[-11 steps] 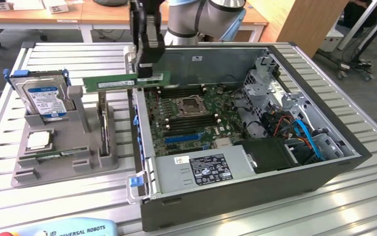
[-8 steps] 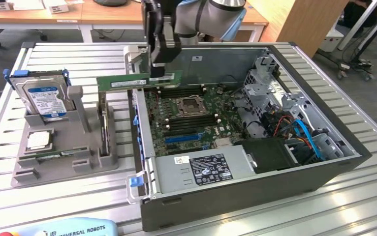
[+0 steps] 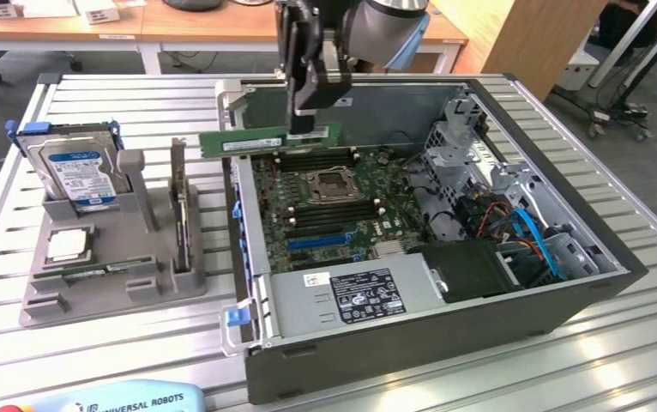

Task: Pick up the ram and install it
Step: 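Pick up the ram and move it above insertion slot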

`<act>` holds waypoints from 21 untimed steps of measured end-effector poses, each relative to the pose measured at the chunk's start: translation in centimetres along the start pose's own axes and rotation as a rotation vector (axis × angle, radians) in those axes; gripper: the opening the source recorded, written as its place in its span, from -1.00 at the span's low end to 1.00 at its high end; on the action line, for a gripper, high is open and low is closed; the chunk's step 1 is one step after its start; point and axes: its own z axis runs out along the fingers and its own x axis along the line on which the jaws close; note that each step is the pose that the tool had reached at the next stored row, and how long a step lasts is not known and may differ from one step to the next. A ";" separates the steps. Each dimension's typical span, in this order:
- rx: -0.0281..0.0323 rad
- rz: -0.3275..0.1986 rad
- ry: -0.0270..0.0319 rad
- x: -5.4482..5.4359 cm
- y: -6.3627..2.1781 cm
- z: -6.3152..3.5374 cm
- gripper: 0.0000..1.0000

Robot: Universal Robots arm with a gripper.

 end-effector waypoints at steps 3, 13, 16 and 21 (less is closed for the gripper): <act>-0.0001 -0.002 0.0001 0.1 -0.99 -0.01 -0.77; -0.0001 -0.008 0.0001 0.2 -4.30 -0.05 -0.77; -0.0002 -0.009 0.0002 0.3 -5.32 -0.07 -0.77; -0.0006 -0.009 0.0001 0.4 -6.81 -0.06 -0.77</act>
